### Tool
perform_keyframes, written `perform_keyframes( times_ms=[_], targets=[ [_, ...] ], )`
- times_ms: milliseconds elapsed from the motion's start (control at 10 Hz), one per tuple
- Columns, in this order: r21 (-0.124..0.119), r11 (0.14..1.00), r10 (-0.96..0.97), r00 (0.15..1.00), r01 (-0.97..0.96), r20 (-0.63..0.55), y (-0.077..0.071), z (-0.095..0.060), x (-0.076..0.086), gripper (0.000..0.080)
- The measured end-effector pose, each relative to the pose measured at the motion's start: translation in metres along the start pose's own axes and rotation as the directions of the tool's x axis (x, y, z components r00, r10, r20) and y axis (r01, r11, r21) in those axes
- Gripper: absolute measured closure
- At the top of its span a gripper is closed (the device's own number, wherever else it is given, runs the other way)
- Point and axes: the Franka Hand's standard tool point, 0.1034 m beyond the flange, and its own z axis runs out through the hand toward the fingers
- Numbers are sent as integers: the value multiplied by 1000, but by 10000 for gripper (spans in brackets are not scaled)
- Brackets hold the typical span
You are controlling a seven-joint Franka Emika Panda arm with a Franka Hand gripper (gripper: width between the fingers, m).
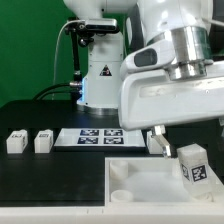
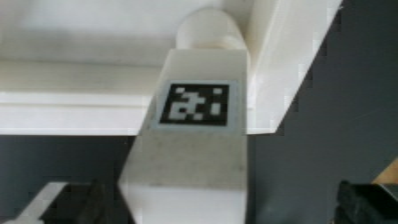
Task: Assemble one leg
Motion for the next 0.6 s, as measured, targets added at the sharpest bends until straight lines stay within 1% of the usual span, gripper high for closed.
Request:
perform_keyframes(
  times_ms=[100, 200, 300, 400, 500, 600],
  targets=[
    [-4, 1000, -4, 1000, 4, -8, 5, -4, 4, 150],
    [-5, 1000, 0, 1000, 0, 9, 8, -3, 2, 150],
    [10, 1000, 5, 989, -7, 145, 6, -3, -4, 150],
    [25, 1000, 4, 971, -11, 239, 3, -3, 0, 150],
    [34, 999, 5, 958, -15, 287, 2, 1, 3, 150],
    [50, 998, 5, 908, -29, 420, -2, 2, -5, 150]
  ],
)
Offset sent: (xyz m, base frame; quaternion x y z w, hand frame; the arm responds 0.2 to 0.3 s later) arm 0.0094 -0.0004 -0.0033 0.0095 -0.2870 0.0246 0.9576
